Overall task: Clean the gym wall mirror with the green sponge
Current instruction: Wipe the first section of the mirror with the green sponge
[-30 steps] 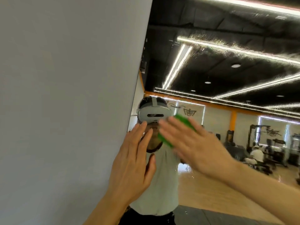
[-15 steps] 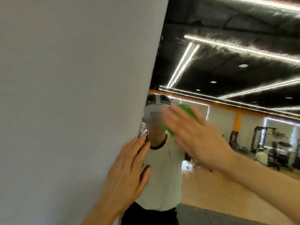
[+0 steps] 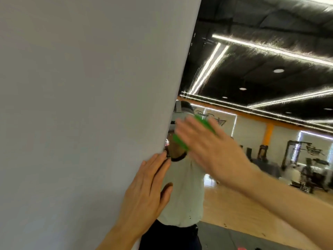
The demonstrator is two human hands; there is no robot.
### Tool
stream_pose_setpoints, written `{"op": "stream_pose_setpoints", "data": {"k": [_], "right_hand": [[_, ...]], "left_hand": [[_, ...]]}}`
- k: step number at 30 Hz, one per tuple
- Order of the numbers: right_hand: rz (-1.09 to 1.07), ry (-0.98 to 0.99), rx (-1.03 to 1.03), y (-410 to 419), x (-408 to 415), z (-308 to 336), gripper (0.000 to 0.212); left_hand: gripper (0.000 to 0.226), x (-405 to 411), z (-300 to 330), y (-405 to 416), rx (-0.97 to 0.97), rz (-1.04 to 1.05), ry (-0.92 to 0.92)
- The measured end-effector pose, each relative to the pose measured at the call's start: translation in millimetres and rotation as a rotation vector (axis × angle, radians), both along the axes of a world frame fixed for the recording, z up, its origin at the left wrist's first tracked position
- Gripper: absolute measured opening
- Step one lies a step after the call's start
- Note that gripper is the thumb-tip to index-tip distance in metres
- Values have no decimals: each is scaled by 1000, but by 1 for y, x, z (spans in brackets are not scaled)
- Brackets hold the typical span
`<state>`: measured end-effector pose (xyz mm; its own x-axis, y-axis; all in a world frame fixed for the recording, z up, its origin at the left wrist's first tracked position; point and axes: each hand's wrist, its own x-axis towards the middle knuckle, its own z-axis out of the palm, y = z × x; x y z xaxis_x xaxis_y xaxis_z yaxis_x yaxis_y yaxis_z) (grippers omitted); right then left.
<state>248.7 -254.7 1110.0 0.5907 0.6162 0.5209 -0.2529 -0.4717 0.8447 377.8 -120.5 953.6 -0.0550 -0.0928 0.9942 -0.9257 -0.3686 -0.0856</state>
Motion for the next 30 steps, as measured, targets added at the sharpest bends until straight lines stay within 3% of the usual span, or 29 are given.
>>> {"op": "stream_pose_setpoints", "data": {"k": [3, 5, 7, 12, 15, 19, 21, 26, 30], "right_hand": [[14, -281, 203, 24, 29, 73, 51], [27, -380, 284, 35, 40, 85, 51], [44, -336, 263, 33, 39, 53, 53], [16, -3, 83, 12, 5, -73, 57], [-3, -15, 43, 15, 11, -43, 54], [73, -310, 334, 36, 37, 23, 50], [86, -300, 344, 36, 35, 3, 52], [-8, -63, 204, 11, 0, -127, 60], [-2, -77, 193, 15, 8, -101, 53]], "left_hand": [[65, -1, 2, 0, -21, 4, 18], [67, -1, 1, -1, -39, -5, 28], [67, 0, 0, -1, -44, -11, 25], [63, 3, -10, 0, -47, -34, 31], [65, 3, -21, 4, -26, -8, 35], [64, 2, -24, 1, -29, 17, 69], [63, 3, -26, 0, -35, 12, 77], [66, 4, -27, 1, -42, 5, 90], [65, 5, -29, -1, -20, 13, 68]]}}
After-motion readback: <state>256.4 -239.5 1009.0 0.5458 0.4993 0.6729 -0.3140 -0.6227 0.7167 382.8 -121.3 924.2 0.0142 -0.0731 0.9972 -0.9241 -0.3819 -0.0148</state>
